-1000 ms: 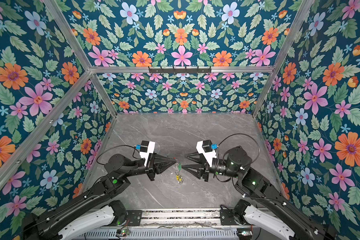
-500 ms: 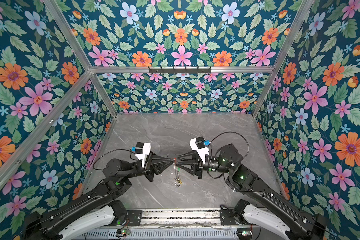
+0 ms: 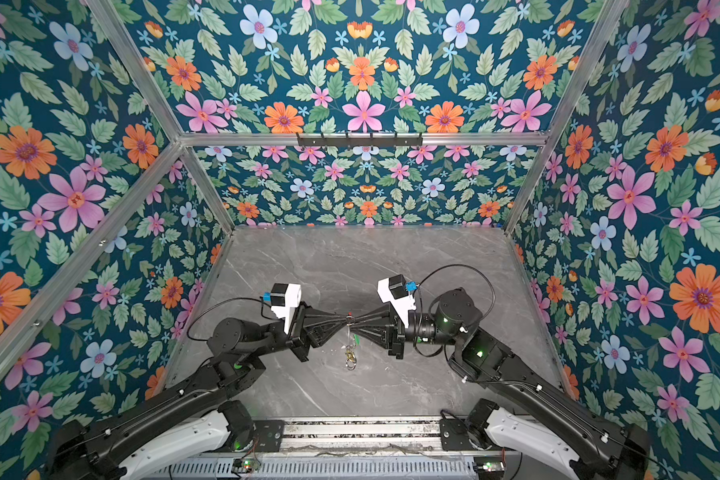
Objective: Remove the keys from the keyring
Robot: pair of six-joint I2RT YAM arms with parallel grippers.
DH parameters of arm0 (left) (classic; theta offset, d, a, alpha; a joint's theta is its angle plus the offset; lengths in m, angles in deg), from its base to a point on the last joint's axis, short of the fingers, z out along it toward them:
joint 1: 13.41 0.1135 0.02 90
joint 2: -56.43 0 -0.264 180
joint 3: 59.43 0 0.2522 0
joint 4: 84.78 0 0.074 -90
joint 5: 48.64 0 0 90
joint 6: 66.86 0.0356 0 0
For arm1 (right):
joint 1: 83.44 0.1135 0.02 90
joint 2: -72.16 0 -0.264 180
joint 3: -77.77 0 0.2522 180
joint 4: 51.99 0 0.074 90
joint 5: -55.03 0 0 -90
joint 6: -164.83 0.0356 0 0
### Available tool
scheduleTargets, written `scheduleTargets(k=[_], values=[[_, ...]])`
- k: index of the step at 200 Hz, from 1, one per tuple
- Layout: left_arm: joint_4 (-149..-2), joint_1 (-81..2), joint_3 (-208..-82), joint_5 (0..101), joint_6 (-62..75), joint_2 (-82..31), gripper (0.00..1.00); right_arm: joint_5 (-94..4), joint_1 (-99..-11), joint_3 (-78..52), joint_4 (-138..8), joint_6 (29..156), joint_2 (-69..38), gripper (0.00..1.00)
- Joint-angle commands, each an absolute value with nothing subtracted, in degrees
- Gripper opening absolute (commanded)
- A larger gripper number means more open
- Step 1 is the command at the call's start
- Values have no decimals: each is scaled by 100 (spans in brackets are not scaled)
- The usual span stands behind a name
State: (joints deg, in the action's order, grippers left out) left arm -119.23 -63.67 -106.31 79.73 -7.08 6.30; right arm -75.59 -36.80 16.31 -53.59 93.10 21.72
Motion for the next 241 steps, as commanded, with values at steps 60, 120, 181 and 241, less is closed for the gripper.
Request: scheduleTargets(k=[60, 120, 181, 241], values=[[-12236, -6360, -10604, 7905, -770, 633, 0, -7715, -3677, 1620, -5071, 9440, 2117, 0], [-11148, -6360, -10715, 7691, -631, 907, 47, -7343, -3685, 1114, -6772, 8904, 2098, 0], [-8739, -6351, -11507, 7891, 31, 930, 47, -7144, -3739, 228, -9038, 7961, 1735, 0], [-7676, -6354, -12138, 8253, 312, 501, 35, -7132, -3745, -182, -9863, 7655, 1538, 0]])
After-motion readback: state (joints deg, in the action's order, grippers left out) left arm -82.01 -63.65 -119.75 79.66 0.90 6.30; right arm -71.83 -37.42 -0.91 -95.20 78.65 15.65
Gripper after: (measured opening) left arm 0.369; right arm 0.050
